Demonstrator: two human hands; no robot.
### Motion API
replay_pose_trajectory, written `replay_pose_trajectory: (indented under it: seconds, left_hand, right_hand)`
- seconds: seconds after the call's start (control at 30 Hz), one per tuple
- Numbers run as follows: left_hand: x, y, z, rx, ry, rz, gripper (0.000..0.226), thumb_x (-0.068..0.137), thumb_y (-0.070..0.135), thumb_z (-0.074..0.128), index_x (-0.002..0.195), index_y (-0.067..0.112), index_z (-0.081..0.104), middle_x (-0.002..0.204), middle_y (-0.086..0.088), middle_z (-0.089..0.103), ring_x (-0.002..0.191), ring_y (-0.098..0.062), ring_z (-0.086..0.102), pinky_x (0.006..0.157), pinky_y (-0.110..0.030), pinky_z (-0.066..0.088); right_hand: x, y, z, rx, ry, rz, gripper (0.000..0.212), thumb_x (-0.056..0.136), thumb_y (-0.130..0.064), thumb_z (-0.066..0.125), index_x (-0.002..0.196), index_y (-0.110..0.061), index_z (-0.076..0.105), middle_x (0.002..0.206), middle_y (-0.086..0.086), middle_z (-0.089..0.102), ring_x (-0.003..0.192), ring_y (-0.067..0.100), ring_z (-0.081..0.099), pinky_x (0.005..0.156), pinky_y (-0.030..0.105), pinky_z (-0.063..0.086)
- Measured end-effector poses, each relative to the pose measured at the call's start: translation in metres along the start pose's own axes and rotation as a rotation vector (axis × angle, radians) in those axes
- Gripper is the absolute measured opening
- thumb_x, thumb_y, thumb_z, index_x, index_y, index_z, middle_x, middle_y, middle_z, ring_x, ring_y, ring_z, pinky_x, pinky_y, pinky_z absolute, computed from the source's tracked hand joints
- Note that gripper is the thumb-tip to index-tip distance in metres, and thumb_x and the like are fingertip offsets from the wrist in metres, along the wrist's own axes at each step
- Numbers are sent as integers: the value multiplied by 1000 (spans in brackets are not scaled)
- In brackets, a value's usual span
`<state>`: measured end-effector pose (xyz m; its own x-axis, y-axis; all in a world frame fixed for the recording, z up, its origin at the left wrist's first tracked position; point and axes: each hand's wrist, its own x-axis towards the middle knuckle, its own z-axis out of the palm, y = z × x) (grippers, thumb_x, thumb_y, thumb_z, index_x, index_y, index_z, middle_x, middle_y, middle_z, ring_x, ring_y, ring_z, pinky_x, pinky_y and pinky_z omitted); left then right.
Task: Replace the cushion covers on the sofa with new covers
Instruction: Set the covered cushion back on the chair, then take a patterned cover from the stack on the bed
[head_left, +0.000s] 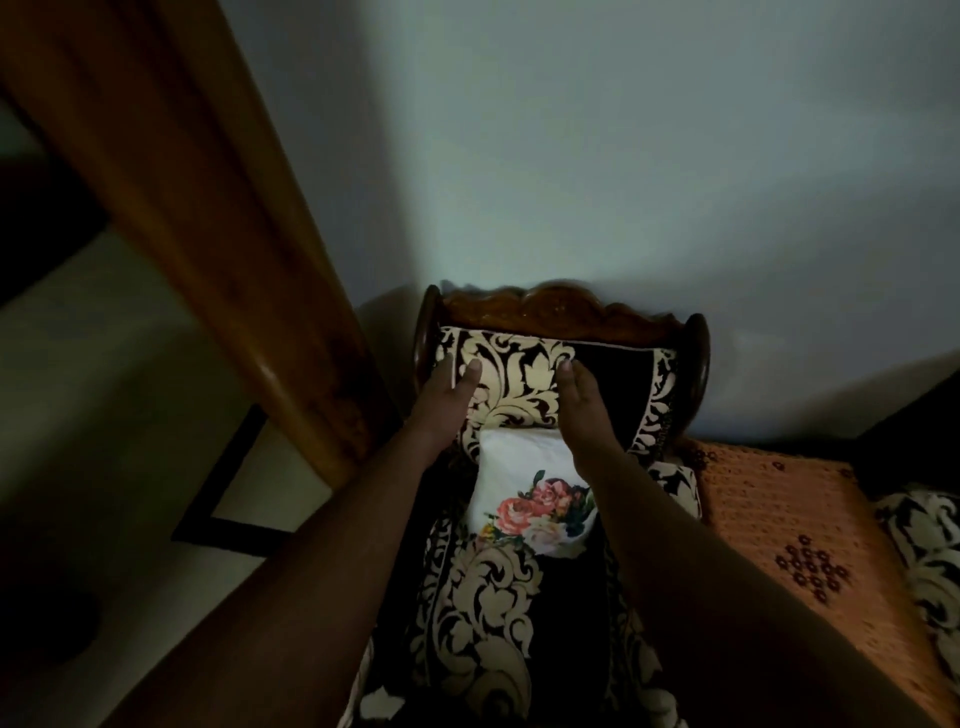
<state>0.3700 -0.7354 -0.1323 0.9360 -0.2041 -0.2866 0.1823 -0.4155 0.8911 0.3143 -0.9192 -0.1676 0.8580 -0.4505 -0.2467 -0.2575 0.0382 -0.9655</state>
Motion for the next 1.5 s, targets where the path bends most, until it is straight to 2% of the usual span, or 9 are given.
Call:
replay_pose_trajectory:
  seconds: [0.2,0.43,0.77,1.0,1.07,1.17,1.2,1.33,1.5]
  left_hand:
    - [-108,4,-6,-58,177,61,62,104,57,41,156,24,36,145,10,43,131,-13,42,102,-28,34]
    - [-211,-12,-25,-53,346,-22,78,96,72,40,161,30,24,167,-3,23,150,-28,29,123,-47,24]
    - [-370,-64,-107,-143,653,-35,83,96,70,46,160,21,28,165,-2,29,150,-23,29,117,-35,24]
    - [-509,-155,-188,-346,878,-45,121,56,98,59,151,25,41,151,-13,51,135,-31,53,113,-54,43]
    - [-568,-154,-200,-325,887,-72,110,64,93,61,147,24,42,150,-19,48,136,-33,51,112,-56,43]
    - [-652,-179,-224,-316,927,-49,38,99,53,57,128,29,54,124,6,61,106,19,57,95,-10,47]
    - [-675,-192,-232,-328,951,-61,34,101,47,56,130,30,52,124,10,59,105,21,55,94,-8,44]
    - [-763,-238,-260,-316,1064,-111,39,101,46,54,137,35,44,123,23,50,119,0,50,105,-27,38]
    - [-834,-288,-294,-354,1186,-200,101,73,85,59,155,30,35,155,0,43,139,-18,44,115,-44,41]
  right_hand:
    - [-61,-12,-14,17,-161,-109,62,101,-58,46,153,-26,38,159,-1,38,146,19,35,110,33,31]
    - [-146,-25,-6,-90,-310,-170,65,100,-61,43,154,-26,38,160,-1,38,145,20,37,104,25,28]
    - [-280,-42,77,-209,-634,-253,70,97,-70,37,156,-32,31,158,6,38,142,31,40,108,40,33]
    - [-425,-22,174,-217,-841,-389,66,102,-59,37,157,-23,33,160,1,38,144,20,38,102,24,28]
    - [-471,-9,200,-190,-903,-382,67,101,-57,41,156,-21,34,158,1,39,143,18,40,102,23,29]
    - [-546,13,245,-154,-993,-398,63,101,-52,48,152,-16,41,154,2,46,134,10,45,101,20,32]
    - [-570,21,258,-142,-1017,-395,60,102,-49,49,151,-14,43,152,3,48,131,8,46,101,18,33]
    - [-658,51,304,-142,-1141,-364,52,103,-42,51,146,-13,47,144,2,53,127,8,49,102,21,36]
    - [-733,75,355,-198,-1273,-361,65,97,-56,50,147,-16,47,146,0,52,126,8,48,99,24,36]
